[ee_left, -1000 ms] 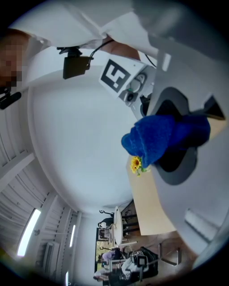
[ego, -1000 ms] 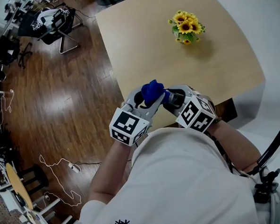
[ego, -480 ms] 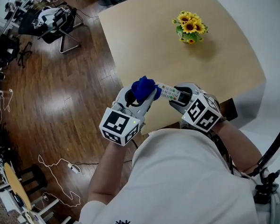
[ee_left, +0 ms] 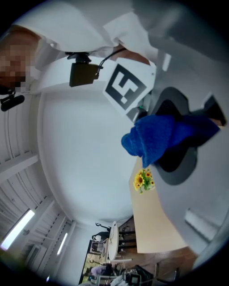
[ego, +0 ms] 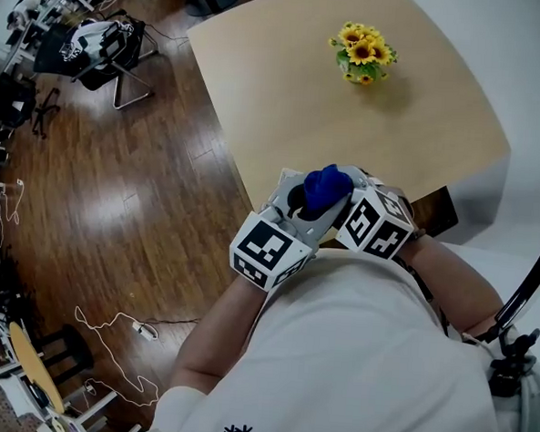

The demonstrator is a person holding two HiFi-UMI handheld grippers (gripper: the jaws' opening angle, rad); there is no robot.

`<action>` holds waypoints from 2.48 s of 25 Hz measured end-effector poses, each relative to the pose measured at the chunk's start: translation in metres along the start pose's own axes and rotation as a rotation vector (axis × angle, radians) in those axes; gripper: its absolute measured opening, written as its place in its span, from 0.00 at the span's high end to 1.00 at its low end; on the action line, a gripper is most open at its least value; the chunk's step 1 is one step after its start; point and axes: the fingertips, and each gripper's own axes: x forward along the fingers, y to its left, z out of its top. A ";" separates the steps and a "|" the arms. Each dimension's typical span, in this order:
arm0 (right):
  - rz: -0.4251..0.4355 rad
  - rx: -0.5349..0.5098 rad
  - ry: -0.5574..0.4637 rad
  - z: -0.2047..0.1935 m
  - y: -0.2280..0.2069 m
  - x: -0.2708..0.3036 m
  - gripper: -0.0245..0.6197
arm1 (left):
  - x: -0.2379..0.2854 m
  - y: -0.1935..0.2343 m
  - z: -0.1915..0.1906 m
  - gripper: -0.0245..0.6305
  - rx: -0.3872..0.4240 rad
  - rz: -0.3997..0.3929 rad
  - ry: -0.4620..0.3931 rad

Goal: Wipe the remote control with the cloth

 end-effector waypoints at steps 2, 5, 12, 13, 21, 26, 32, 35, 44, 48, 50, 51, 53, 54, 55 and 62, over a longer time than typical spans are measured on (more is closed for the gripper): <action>-0.004 0.002 0.005 -0.002 0.000 -0.003 0.62 | 0.000 0.002 -0.001 0.74 0.013 0.005 0.009; -0.016 0.013 0.010 -0.008 0.000 -0.007 0.62 | -0.004 0.010 -0.004 0.74 0.035 0.032 0.028; -0.051 0.050 0.019 -0.018 -0.009 -0.018 0.62 | -0.028 0.047 -0.001 0.74 0.046 0.131 0.024; -0.055 0.057 0.022 -0.021 -0.010 -0.019 0.62 | -0.031 0.052 -0.001 0.74 0.045 0.146 0.022; -0.062 0.095 0.047 -0.039 -0.016 -0.023 0.62 | -0.041 0.068 0.009 0.74 0.026 0.191 -0.006; -0.055 0.092 0.032 -0.033 -0.015 -0.018 0.62 | -0.021 0.038 0.015 0.74 0.007 0.103 -0.026; -0.030 0.058 0.011 -0.023 -0.016 -0.015 0.62 | 0.022 -0.008 0.003 0.74 0.010 -0.023 0.016; -0.017 0.047 0.008 -0.022 -0.015 -0.016 0.62 | 0.029 -0.011 -0.001 0.74 0.005 -0.029 0.031; 0.003 0.048 0.007 -0.039 -0.044 -0.018 0.62 | 0.030 0.044 -0.005 0.74 0.024 0.105 0.073; 0.004 0.062 0.013 -0.048 -0.047 -0.018 0.62 | 0.011 0.068 -0.007 0.74 0.019 0.190 0.081; -0.001 0.070 0.017 -0.054 -0.051 -0.018 0.62 | 0.001 0.079 -0.007 0.74 0.011 0.234 0.077; -0.004 0.076 0.020 -0.058 -0.055 -0.018 0.62 | -0.004 0.085 -0.007 0.74 0.007 0.255 0.074; -0.013 0.089 0.026 -0.066 -0.065 -0.016 0.62 | -0.012 0.093 -0.005 0.74 -0.001 0.295 0.068; -0.018 0.095 0.029 -0.071 -0.071 -0.016 0.62 | -0.015 0.095 -0.003 0.74 -0.006 0.312 0.066; -0.023 0.100 0.034 -0.077 -0.079 -0.014 0.62 | -0.016 0.097 -0.002 0.74 -0.011 0.328 0.067; -0.028 0.145 0.099 -0.129 -0.101 0.033 0.62 | -0.040 0.079 -0.021 0.74 -0.058 0.402 0.101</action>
